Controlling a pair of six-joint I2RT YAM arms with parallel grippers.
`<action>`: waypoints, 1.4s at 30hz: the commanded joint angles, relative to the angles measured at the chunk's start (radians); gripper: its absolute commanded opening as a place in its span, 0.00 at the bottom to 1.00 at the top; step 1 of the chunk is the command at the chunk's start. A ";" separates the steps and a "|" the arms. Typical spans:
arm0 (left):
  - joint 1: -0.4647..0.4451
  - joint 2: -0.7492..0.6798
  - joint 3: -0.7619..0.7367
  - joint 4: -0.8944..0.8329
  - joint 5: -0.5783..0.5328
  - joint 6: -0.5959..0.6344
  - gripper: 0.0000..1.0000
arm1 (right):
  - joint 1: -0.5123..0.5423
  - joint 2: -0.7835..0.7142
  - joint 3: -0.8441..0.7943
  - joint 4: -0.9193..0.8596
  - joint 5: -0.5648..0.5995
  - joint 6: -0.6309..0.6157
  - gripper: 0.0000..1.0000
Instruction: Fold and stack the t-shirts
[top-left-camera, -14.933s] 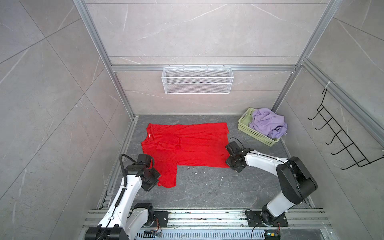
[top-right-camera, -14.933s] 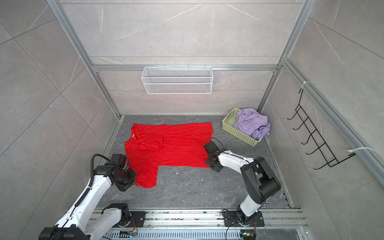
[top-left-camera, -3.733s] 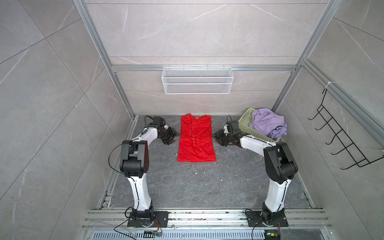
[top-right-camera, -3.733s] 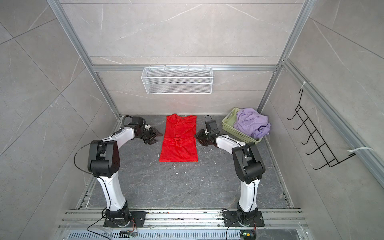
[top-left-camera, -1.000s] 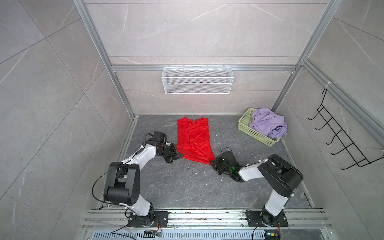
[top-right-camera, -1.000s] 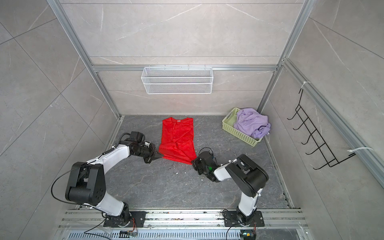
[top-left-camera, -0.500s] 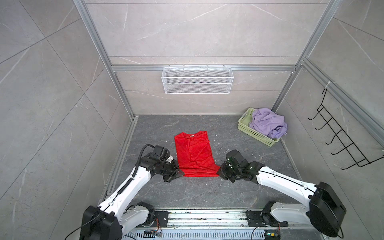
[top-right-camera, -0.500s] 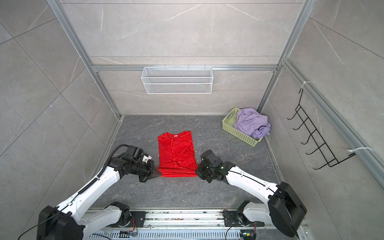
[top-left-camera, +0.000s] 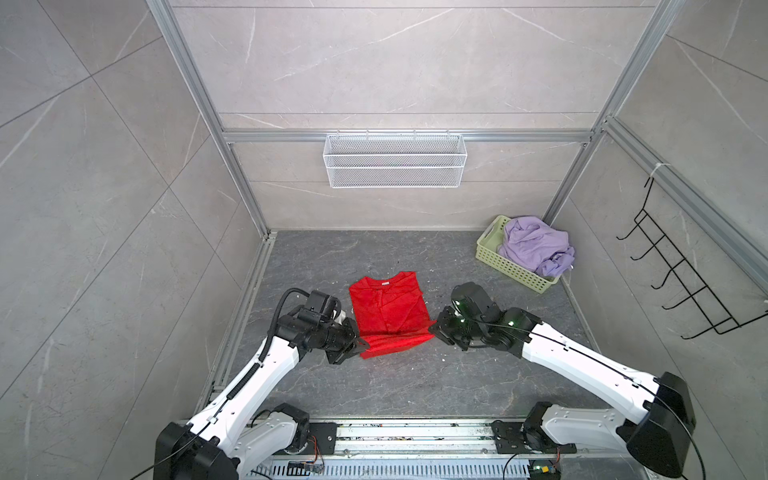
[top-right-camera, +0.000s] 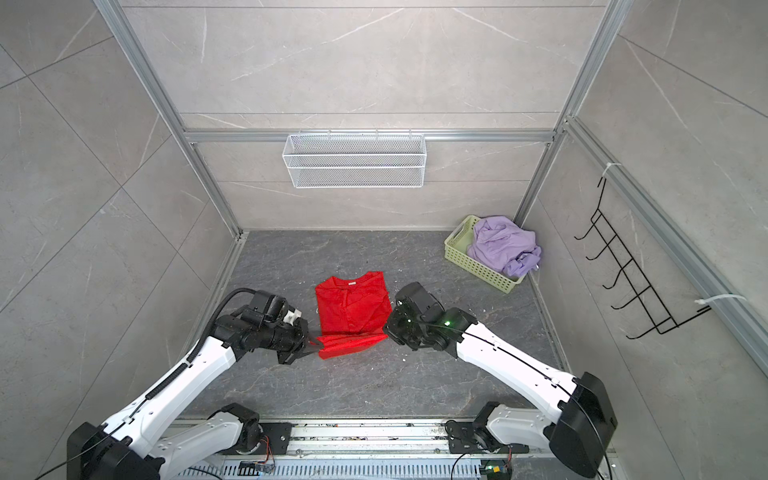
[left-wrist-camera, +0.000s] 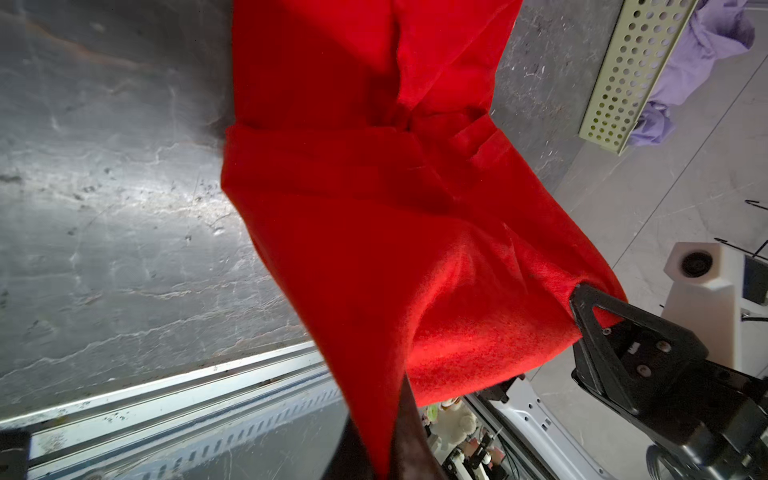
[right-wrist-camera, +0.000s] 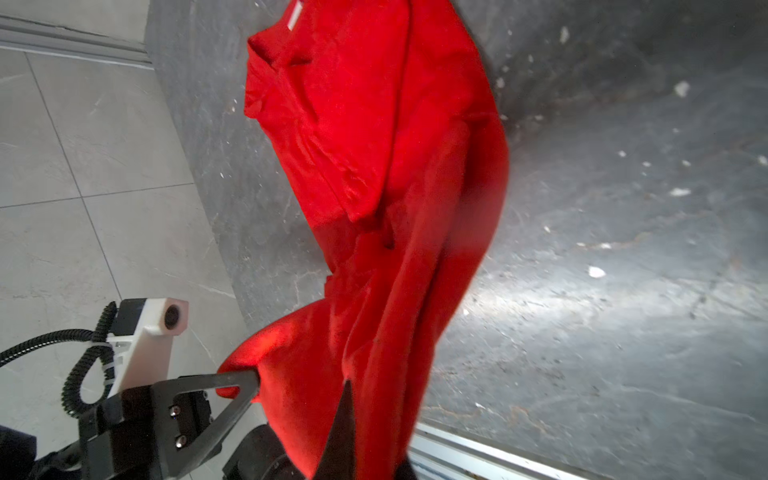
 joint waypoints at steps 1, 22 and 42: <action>0.027 0.074 0.098 0.108 0.006 0.039 0.00 | -0.003 0.075 0.061 0.077 0.039 -0.048 0.00; 0.327 0.830 0.553 0.321 0.258 0.178 0.00 | -0.236 0.841 0.691 0.219 -0.106 -0.041 0.05; 0.409 0.953 0.774 0.215 0.125 0.236 0.59 | -0.277 0.890 0.818 0.195 0.004 -0.219 0.55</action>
